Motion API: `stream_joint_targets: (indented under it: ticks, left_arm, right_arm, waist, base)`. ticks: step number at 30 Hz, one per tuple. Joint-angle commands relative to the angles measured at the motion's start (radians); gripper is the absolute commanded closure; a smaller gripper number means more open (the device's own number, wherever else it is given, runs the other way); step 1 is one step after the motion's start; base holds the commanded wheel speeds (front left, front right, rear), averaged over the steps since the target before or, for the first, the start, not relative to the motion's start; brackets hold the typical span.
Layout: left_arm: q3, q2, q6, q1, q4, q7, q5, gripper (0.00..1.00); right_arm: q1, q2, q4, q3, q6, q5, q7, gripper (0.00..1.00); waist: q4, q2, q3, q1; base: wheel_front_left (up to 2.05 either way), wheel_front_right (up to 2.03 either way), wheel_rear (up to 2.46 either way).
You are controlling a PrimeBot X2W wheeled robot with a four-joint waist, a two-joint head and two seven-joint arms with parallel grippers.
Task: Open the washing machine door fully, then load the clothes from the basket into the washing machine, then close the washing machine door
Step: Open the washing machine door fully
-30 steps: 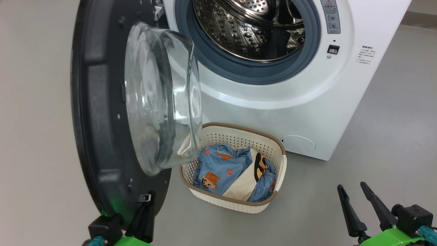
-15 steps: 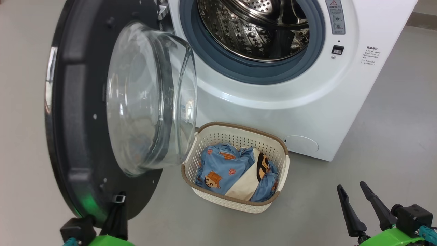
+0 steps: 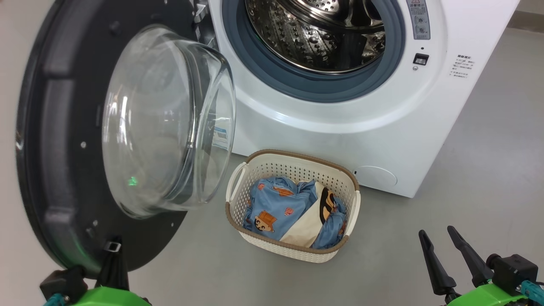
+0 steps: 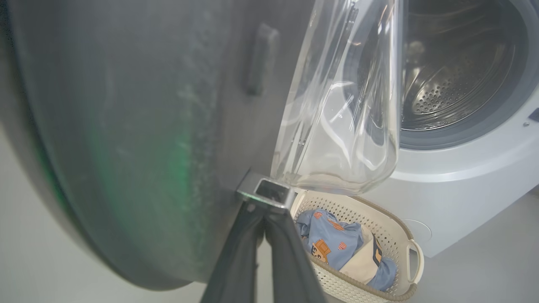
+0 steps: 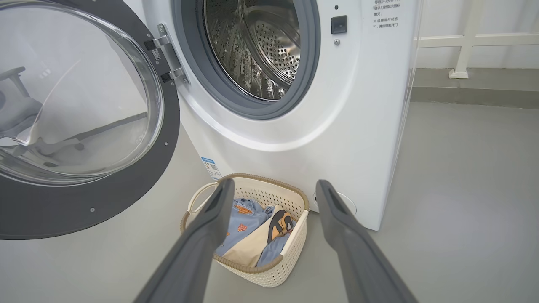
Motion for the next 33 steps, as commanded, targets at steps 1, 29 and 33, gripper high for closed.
stream_joint_targets:
  ticks: [1,29,33]
  left_arm:
    - [0.063,0.032,0.003,-0.062,-0.015,-0.015,0.007,1.0]
    - [0.309,-0.001,-0.056,-0.233,0.19,-0.015,0.098,1.0]
    - [0.347,-0.007,-0.068,-0.268,0.232,-0.015,0.115,1.0]
  right_arm:
    - [-0.001,-0.017,-0.027,0.022,0.009,-0.014,-0.013,0.0]
    - [-0.029,-0.03,-0.027,0.017,0.009,-0.016,-0.013,0.0]
    - [-0.032,-0.034,-0.027,0.017,0.009,-0.015,-0.013,0.0]
  waist:
    - [-0.001,-0.0001,0.003,0.0]
    - [-0.008,-0.0001,0.048,0.0]
    - [-0.008,-0.0001,0.053,0.0]
  base:
    - [0.0,0.0,0.0]
    - [0.0,0.0,0.0]
    - [0.0,0.0,0.0]
